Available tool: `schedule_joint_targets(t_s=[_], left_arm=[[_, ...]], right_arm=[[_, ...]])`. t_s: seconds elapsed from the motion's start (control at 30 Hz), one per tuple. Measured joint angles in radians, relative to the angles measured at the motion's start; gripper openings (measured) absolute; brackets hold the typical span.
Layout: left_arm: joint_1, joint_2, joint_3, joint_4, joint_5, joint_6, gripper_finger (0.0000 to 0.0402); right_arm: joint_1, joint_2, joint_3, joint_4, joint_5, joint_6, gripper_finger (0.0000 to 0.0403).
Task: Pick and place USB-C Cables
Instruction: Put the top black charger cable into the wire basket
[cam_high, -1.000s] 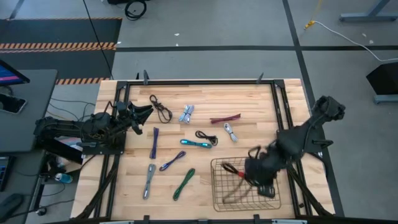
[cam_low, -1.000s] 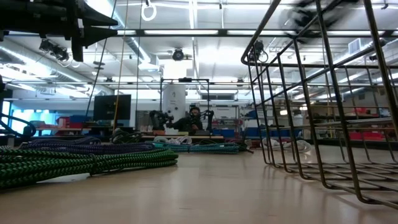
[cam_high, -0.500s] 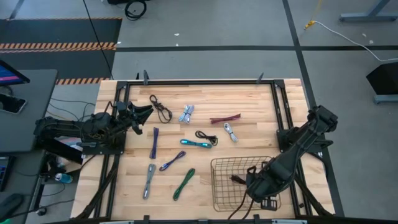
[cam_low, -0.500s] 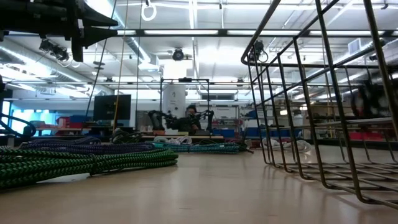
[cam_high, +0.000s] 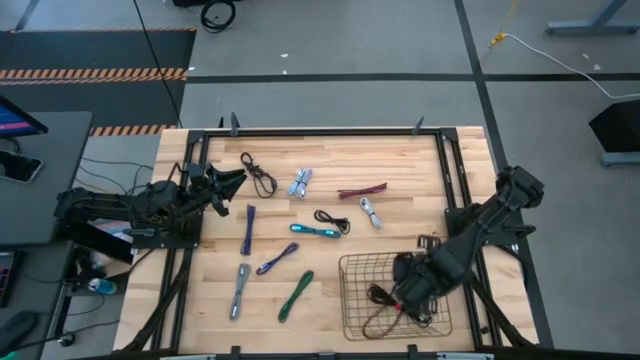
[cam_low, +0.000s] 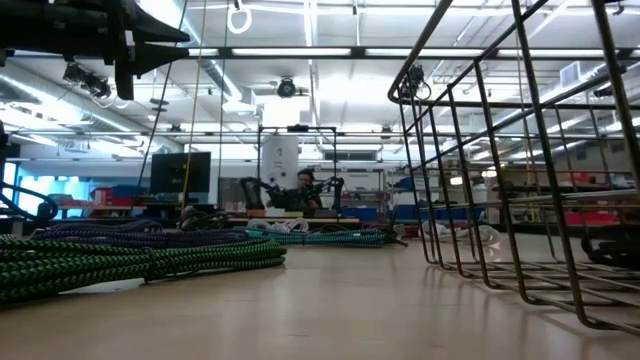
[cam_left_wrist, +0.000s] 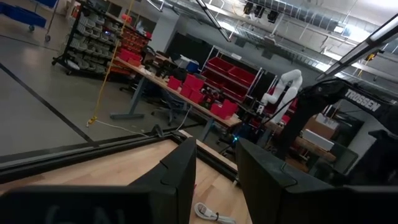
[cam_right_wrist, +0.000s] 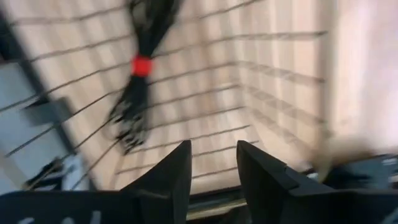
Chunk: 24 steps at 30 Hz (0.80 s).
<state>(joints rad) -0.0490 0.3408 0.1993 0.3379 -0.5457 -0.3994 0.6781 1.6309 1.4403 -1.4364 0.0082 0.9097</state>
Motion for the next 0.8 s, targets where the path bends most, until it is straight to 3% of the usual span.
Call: schedule_joint_targets(t_s=[0.2,0.37,0.63,0.8], left_arm=[[0.002,0.031,0.0,-0.039,-0.001,0.027,0.0121],[0.002,0.114,0.001,-0.052,-0.002,0.041,0.0121],[0.002,0.261,0.0,-0.166,0.091,-0.045,0.0121],[0.002,0.309,0.0,-0.18,0.097,-0.087,0.0121]], right_arm=[[-0.137,-0.08,0.0,-0.021,0.128,-0.094,0.0133],[-0.256,-0.203,0.0,0.105,0.252,-0.177,0.0133],[-0.423,-0.395,0.0,0.436,0.266,-0.299,0.0133],[-0.481,-0.466,0.0,0.602,0.271,-0.415,0.0133]])
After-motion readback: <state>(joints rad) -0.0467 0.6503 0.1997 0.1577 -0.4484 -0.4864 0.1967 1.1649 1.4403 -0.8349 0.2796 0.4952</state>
